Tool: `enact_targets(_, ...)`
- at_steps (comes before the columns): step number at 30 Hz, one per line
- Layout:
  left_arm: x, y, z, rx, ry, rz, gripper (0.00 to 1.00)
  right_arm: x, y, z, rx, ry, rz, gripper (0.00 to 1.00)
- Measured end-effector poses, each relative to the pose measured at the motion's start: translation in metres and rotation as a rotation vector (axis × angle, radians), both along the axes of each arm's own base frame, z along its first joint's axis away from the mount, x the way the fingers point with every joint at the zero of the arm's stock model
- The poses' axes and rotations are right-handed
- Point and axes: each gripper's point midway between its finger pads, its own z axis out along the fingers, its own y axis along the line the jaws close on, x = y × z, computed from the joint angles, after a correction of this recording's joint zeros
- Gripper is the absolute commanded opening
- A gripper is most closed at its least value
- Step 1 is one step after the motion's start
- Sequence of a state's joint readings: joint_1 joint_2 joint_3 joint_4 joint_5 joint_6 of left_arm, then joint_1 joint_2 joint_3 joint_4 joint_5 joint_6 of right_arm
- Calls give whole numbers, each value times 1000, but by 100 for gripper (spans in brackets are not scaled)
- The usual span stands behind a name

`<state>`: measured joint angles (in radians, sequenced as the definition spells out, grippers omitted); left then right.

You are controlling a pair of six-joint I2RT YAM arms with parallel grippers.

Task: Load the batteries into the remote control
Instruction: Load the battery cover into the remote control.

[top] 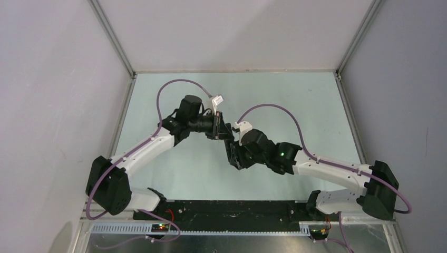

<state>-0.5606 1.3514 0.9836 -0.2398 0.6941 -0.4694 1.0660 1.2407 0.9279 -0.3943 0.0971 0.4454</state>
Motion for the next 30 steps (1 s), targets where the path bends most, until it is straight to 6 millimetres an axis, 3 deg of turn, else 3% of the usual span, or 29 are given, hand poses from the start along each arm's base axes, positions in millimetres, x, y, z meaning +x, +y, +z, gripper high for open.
enact_targets(17,2,-2,3,-17,30,27,0,5,-1,0,-32,28,-46,35)
enact_targets(30,5,-7,-7,-22,143,66,0,6,-7,-5,-62,58,-78,40)
